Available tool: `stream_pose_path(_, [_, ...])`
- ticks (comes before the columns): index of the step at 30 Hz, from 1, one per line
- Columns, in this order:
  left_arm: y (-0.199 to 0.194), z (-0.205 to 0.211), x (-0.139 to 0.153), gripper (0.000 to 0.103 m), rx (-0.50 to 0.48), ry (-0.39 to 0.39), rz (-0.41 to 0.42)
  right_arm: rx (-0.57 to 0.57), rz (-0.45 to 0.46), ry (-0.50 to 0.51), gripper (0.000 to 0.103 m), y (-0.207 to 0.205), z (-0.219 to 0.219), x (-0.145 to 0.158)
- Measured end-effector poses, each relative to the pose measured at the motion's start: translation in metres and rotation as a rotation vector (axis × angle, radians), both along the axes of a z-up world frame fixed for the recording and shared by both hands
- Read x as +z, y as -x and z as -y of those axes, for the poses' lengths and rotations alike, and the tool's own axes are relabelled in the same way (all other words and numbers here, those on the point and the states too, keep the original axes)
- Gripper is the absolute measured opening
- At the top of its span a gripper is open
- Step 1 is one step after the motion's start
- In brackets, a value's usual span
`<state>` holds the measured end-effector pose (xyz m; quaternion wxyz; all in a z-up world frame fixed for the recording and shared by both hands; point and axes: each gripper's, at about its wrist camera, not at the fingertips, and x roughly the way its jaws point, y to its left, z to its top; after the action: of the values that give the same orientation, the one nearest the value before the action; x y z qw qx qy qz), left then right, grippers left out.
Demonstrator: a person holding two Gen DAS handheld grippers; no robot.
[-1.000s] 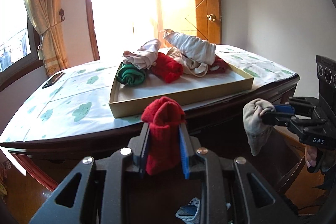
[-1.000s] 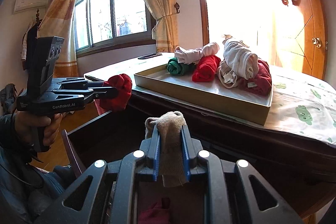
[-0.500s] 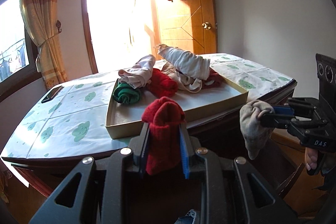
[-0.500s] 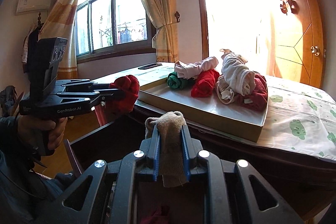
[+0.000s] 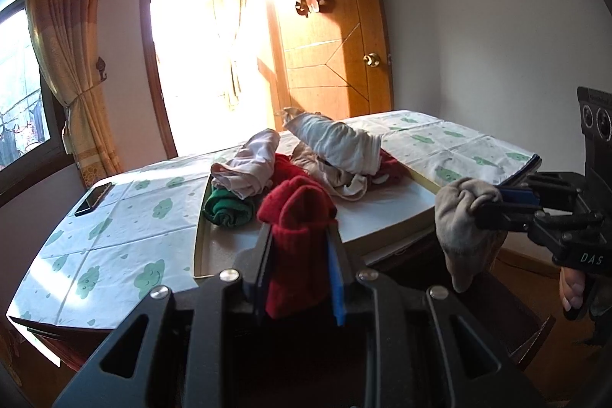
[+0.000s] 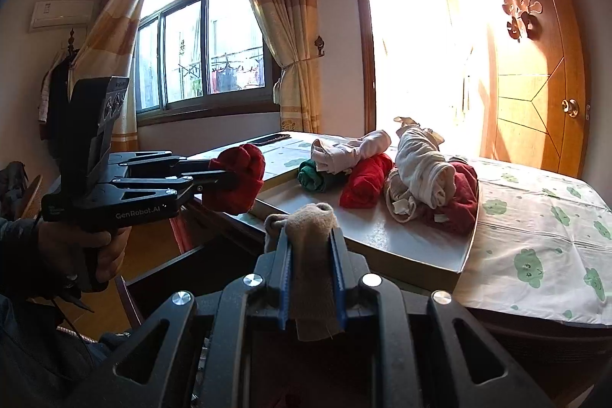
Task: Take underwear out of drawer
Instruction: 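Lower both tools over the tray and open them to drop the socks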
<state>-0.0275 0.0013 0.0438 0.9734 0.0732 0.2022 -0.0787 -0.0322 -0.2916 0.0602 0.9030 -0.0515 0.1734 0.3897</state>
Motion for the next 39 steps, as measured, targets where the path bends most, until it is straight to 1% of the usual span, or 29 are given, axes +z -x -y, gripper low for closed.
stream_pose_path(12, [-0.025, 0.007, 0.019, 0.024, -0.008, -0.023, 0.028, -0.018, 0.017, -0.027, 0.020, -0.018, 0.001, 0.024])
stream_pose_path(19, [-0.051, 0.009, 0.027, 0.024, 0.002, 0.003, 0.018, -0.040, 0.036, -0.040, 0.020, -0.031, 0.001, 0.042])
stream_pose_path(22, [-0.060, 0.010, 0.030, 0.024, 0.006, 0.003, 0.013, -0.055, 0.040, -0.035, 0.020, -0.038, -0.001, 0.048])
stream_pose_path(32, [-0.089, 0.018, 0.035, 0.024, 0.012, -0.022, -0.003, -0.118, 0.001, -0.023, 0.020, -0.070, 0.001, 0.054])
stream_pose_path(39, [-0.112, 0.022, 0.038, 0.024, 0.011, -0.017, -0.021, -0.158, -0.027, -0.035, 0.020, -0.095, 0.009, 0.056])
